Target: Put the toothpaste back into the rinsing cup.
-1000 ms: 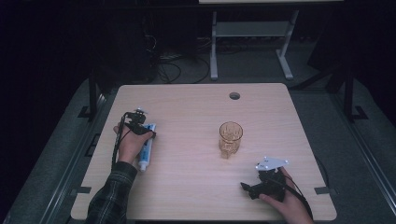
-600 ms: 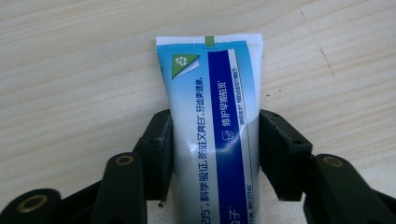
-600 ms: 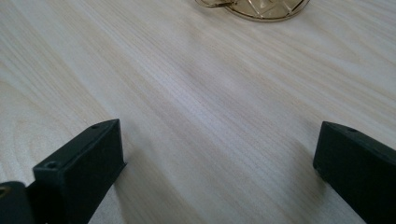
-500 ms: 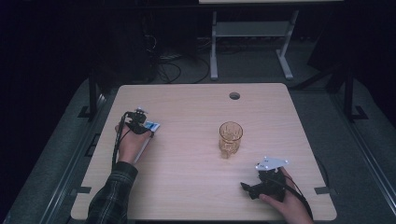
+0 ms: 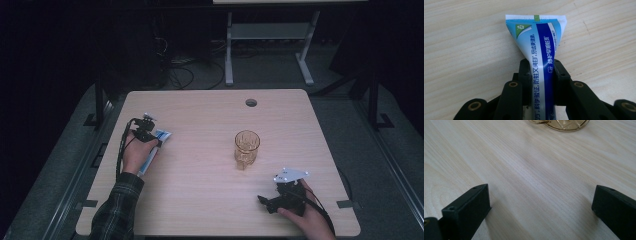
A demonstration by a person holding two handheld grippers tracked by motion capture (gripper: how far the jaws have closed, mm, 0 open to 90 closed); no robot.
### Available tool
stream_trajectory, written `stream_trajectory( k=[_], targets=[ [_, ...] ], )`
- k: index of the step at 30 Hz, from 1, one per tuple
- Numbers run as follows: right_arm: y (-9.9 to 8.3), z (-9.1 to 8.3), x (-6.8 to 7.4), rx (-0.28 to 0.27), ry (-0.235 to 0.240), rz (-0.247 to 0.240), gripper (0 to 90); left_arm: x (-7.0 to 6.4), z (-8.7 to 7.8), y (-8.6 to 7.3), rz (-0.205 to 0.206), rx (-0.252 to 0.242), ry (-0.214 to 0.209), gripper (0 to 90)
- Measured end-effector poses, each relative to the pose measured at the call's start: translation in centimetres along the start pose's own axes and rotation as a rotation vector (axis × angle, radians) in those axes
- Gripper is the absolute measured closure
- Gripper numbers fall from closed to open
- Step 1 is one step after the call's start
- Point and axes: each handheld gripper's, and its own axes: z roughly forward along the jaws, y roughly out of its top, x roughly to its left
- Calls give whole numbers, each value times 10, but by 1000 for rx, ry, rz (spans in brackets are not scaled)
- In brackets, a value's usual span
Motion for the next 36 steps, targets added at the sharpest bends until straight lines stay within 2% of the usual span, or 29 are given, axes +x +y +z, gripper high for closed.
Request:
stream_trajectory(
  k=[3, 7, 10, 11, 12, 17, 20, 21, 22, 26, 31, 36],
  targets=[
    [0, 0, 0, 0, 0, 0, 10, 1, -3, -3, 4, -13, -35, 732],
    [0, 0, 0, 0, 0, 1, 10, 0, -7, -5, 11, -37, -50, 732],
    [0, 0, 0, 0, 1, 1, 10, -1, -14, -8, 18, -81, -74, 732],
    [0, 0, 0, 0, 1, 1, 10, -1, -14, -8, 18, -81, -74, 733],
    [0, 0, 0, 0, 1, 1, 10, 0, -17, -11, 25, -110, -87, 733],
    [0, 0, 0, 0, 0, 2, 10, 3, -25, -15, 23, -146, -120, 734],
    [0, 0, 0, 0, 0, 2, 10, 5, -30, -19, 20, -187, -179, 733],
    [0, 0, 0, 0, 0, 2, 10, 5, -30, -19, 20, -187, -179, 733],
    [0, 0, 0, 1, 0, 1, 10, 6, -32, -21, 20, -213, -203, 733],
    [0, 0, 0, 0, 0, 1, 10, 6, -38, -23, 25, -251, -259, 733],
    [0, 0, 0, 1, 0, 1, 10, 6, -43, -23, 30, -291, -285, 735],
    [0, 0, 0, 0, 0, 2, 10, 10, -50, -26, 18, -335, -358, 739]
  ],
)
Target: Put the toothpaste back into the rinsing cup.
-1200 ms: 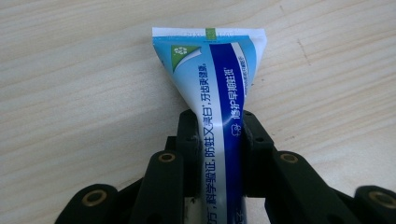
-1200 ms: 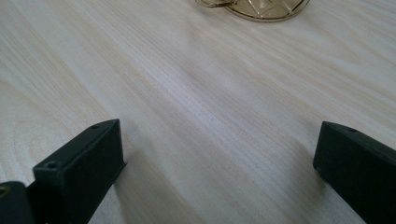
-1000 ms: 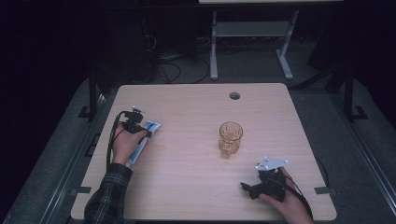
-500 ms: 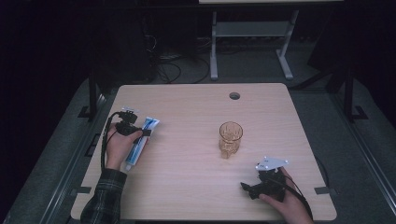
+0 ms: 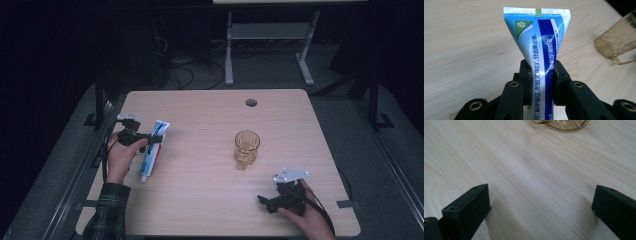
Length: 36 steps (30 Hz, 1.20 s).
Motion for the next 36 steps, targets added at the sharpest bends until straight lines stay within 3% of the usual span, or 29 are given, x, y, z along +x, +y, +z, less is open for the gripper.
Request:
stream_trajectory(
  k=[3, 11, 12, 18, 21, 26, 36],
  targets=[
    [0, 0, 0, 0, 0, 0, 10, -1, -7, 2, 6, -35, -37, 740],
    [0, 0, 0, 0, 0, 0, 10, -8, -24, 7, 70, -112, -91, 739],
    [0, 0, 0, 0, 0, 0, 10, -10, -26, 8, 94, -132, -116, 738],
    [0, 0, 0, 0, 0, 0, 10, -16, -28, 10, 154, -154, -159, 737],
    [0, 0, 0, 0, 0, 0, 10, -23, -28, 13, 205, -190, -186, 736],
    [0, 0, 0, 0, 0, 0, 10, -30, -29, 15, 213, -226, -231, 738],
    [0, 0, 0, 0, 0, 0, 10, -51, -31, 23, 252, -265, -259, 737]
  ],
)
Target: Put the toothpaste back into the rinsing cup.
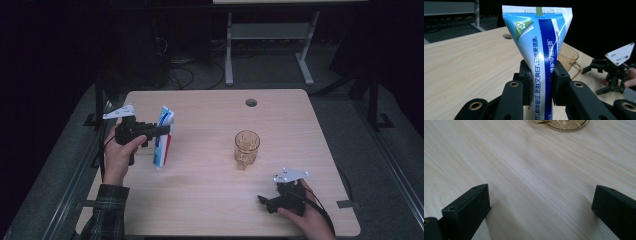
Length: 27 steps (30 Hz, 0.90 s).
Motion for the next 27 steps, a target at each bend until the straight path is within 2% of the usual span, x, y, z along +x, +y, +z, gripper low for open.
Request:
stream_trajectory(
  k=[9, 21, 27],
  targets=[
    [0, 0, 0, 0, 0, 0, 10, -13, 8, 9, 18, -11, -20, 738],
    [0, 0, 0, -1, 2, 3, 10, -32, 33, 29, 65, 3, -56, 737],
    [0, 0, 0, -2, 2, 3, 10, -37, 40, 37, 81, 3, -67, 737]
  ],
)
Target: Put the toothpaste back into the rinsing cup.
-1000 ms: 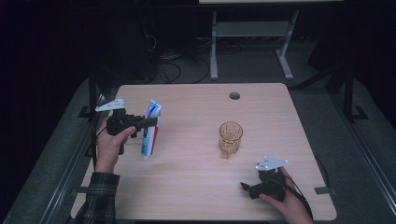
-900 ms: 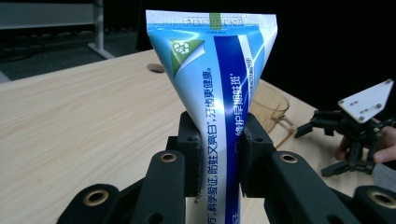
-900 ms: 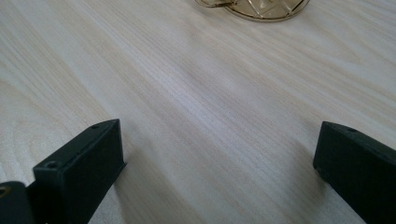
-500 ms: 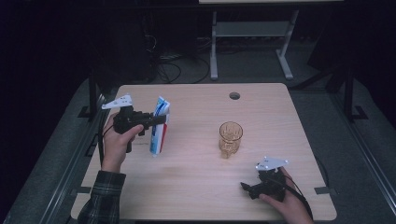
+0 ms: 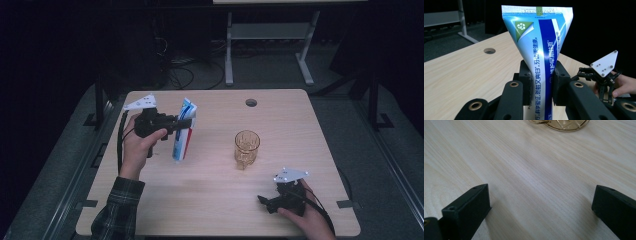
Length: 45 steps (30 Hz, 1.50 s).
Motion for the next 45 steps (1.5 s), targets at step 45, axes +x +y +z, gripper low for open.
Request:
stream_trajectory(
  k=[45],
  targets=[
    [0, -1, 2, 2, 9, 4, 10, -32, 103, 63, 115, -31, -91, 733]
  ],
)
